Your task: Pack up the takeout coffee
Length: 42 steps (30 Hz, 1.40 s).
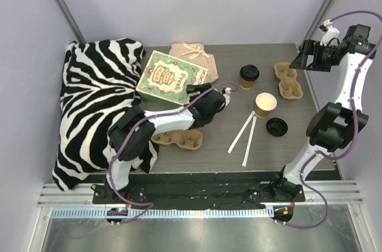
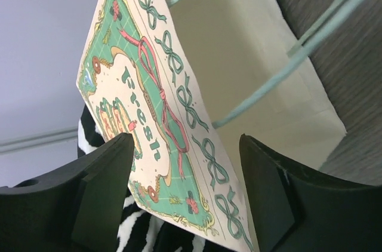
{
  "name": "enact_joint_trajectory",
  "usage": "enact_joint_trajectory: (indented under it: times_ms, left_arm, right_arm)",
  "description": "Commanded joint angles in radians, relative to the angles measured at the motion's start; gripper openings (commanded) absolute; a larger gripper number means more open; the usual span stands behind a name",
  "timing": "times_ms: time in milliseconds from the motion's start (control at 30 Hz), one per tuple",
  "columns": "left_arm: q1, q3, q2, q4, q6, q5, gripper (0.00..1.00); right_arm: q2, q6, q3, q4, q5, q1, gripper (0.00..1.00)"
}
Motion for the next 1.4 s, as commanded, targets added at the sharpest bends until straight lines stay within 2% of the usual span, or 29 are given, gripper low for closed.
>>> enact_joint_trajectory:
  times_ms: [0, 100, 133, 200, 233, 300, 333, 400, 433, 500, 533, 633, 733, 900, 1033, 1133, 1167, 1367]
  left_arm:
    - [0.020, 0.023, 0.008, -0.025, -0.016, -0.021, 0.77]
    - [0.027, 0.014, 0.028, -0.019, -0.021, -0.036, 0.69]
    - [0.030, 0.017, 0.036, -0.016, -0.018, -0.044, 0.60]
    - [0.031, 0.023, 0.033, -0.014, -0.021, -0.050, 0.51]
    - [0.030, 0.027, 0.025, -0.017, -0.024, -0.050, 0.42]
    - [0.028, 0.038, -0.002, -0.043, -0.035, -0.048, 0.32]
    - [0.025, 0.047, -0.034, -0.057, -0.041, -0.047, 0.23]
    - [0.022, 0.080, -0.082, -0.123, -0.075, -0.032, 0.16]
    - [0.024, 0.099, -0.132, -0.211, -0.101, -0.021, 0.08]
    - [0.028, 0.193, -0.177, -0.339, -0.231, 0.037, 0.00]
    - [0.031, 0.219, -0.227, -0.447, -0.271, 0.059, 0.00]
    - [0.031, 0.293, -0.300, -0.589, -0.420, 0.155, 0.00]
    - [0.025, 0.290, -0.383, -0.629, -0.495, 0.214, 0.00]
    - [0.025, 0.178, -0.533, -0.507, -0.558, 0.254, 0.00]
    - [0.025, 0.167, -0.559, -0.472, -0.641, 0.280, 0.00]
    - [0.024, 0.187, -0.544, -0.470, -0.664, 0.277, 0.00]
    - [0.024, 0.195, -0.544, -0.469, -0.679, 0.278, 0.00]
    - [0.024, 0.186, -0.561, -0.456, -0.757, 0.318, 0.00]
  right_arm:
    - [-0.057, -0.016, 0.052, -0.019, -0.029, 0.000, 0.98]
    - [-0.061, -0.018, 0.051, -0.021, -0.034, 0.000, 0.98]
    - [-0.063, -0.018, 0.049, -0.023, -0.035, 0.000, 0.98]
    - [-0.069, -0.019, 0.043, -0.024, -0.037, 0.000, 0.98]
    - [-0.072, -0.021, 0.043, -0.027, -0.038, 0.000, 0.98]
    - [-0.074, -0.021, 0.049, -0.032, -0.046, 0.000, 0.98]
    - [-0.075, -0.021, 0.054, -0.033, -0.049, 0.000, 0.98]
    - [-0.080, -0.025, 0.072, -0.049, -0.083, 0.000, 0.98]
    - [-0.081, -0.030, 0.081, -0.056, -0.101, 0.000, 0.98]
    - [-0.084, -0.042, 0.113, -0.084, -0.153, 0.003, 0.99]
    - [-0.084, -0.042, 0.126, -0.092, -0.165, 0.006, 1.00]
    - [-0.107, -0.029, 0.167, -0.096, -0.207, 0.036, 1.00]
    - [-0.153, 0.024, 0.196, -0.060, -0.204, 0.096, 1.00]
    - [-0.268, 0.115, 0.169, 0.117, -0.117, 0.242, 1.00]
    - [-0.377, 0.169, 0.111, 0.287, -0.040, 0.398, 1.00]
    - [-0.396, 0.162, 0.098, 0.310, 0.032, 0.467, 1.00]
    - [-0.393, 0.163, 0.098, 0.309, 0.057, 0.534, 0.99]
    - [-0.393, 0.171, -0.011, 0.327, 0.137, 0.641, 0.93]
